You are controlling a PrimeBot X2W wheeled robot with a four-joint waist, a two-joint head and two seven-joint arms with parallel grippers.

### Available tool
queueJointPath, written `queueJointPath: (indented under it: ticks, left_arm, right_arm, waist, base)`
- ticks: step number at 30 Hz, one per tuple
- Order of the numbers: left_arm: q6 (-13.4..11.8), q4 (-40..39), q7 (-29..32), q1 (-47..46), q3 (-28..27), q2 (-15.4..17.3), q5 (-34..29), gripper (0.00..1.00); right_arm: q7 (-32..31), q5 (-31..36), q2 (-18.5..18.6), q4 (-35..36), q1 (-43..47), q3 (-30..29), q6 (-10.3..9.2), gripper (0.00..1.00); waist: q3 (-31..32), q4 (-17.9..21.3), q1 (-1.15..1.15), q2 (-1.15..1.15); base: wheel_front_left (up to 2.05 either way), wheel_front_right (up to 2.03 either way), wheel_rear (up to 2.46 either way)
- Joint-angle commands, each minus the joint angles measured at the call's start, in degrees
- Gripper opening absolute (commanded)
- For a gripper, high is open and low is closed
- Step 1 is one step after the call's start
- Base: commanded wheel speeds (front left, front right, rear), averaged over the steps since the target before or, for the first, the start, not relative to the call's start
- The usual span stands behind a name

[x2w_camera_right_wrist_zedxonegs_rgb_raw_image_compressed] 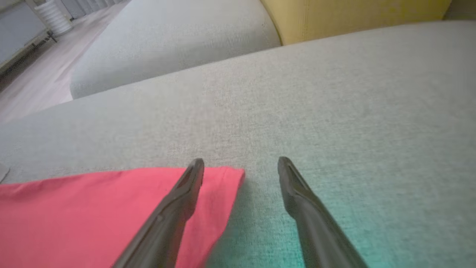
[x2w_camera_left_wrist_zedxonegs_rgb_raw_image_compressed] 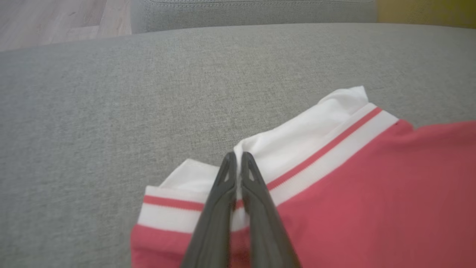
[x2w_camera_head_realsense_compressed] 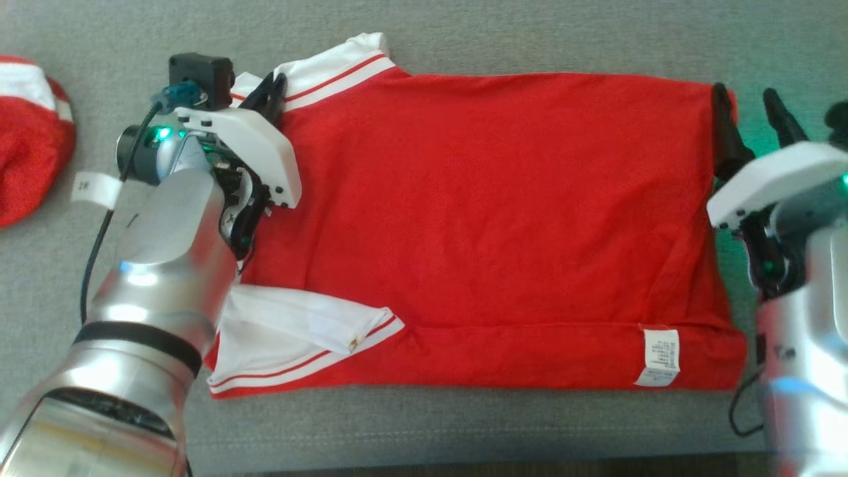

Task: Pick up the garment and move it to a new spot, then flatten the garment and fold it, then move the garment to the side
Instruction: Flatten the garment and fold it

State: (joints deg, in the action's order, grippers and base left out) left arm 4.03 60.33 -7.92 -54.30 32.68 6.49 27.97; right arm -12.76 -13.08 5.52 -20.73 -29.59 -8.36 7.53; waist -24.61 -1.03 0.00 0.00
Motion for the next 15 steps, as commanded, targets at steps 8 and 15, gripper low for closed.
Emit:
queueJointPath:
  ticks: [8, 15]
  left_arm:
    - [0.29, -0.65, -4.02, -2.76, -0.81, 1.2, -0.03, 0.0]
    - [-0.83, -2.58, -6.63, -3.65, -1.68, 2.11, -0.52, 0.0]
  right_arm:
    - [-3.09, -1.09, 2.28, -9.36, -6.12, 3.91, -0.04, 0.56]
    - [1.51, -3.62, 3.85, -8.74, -8.28, 4.94, -0.04, 0.0]
  waist:
    - [-0.47, -1.36, 0.0, 0.0]
    - [-0.25, -1.16, 0.0, 0.0]
  base:
    - [0.0, 0.0, 0.0]
    - [0.0, 0.0, 0.0]
